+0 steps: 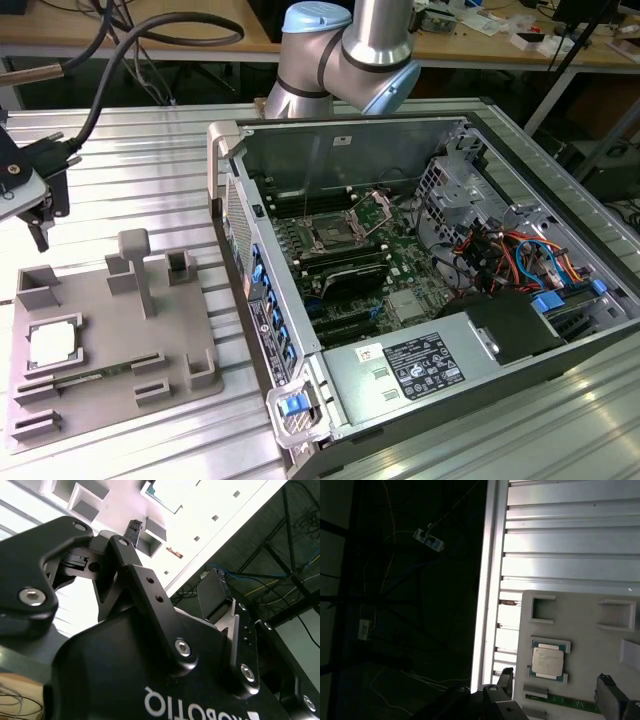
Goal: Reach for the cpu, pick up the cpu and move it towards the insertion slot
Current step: 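Pick up the cpu and move it towards the insertion slot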
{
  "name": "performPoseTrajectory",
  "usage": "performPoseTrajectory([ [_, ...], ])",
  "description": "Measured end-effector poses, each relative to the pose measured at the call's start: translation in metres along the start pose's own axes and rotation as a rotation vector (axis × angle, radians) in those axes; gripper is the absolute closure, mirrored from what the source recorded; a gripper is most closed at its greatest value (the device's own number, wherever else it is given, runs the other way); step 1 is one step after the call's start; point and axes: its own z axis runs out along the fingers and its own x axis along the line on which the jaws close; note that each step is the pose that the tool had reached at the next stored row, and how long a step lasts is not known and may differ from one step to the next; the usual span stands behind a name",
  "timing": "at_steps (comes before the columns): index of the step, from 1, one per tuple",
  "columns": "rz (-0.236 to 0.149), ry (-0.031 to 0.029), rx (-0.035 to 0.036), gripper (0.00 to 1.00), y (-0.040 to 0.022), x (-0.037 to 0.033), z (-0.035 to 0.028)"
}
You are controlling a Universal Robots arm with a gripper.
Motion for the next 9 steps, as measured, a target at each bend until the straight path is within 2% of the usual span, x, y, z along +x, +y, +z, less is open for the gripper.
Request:
performPoseTrajectory([
  [3, 0.000, -0.0006, -0.0001, 0.27, -0.0001, -0.0001, 0.0028],
  [7, 0.000, -0.0015, 0.0001, 0.27, -0.0008, -0.0002, 0.0098],
  [9, 0.000, -0.0066, 0.0006, 0.27, -0.0014, -0.0002, 0.0136],
])
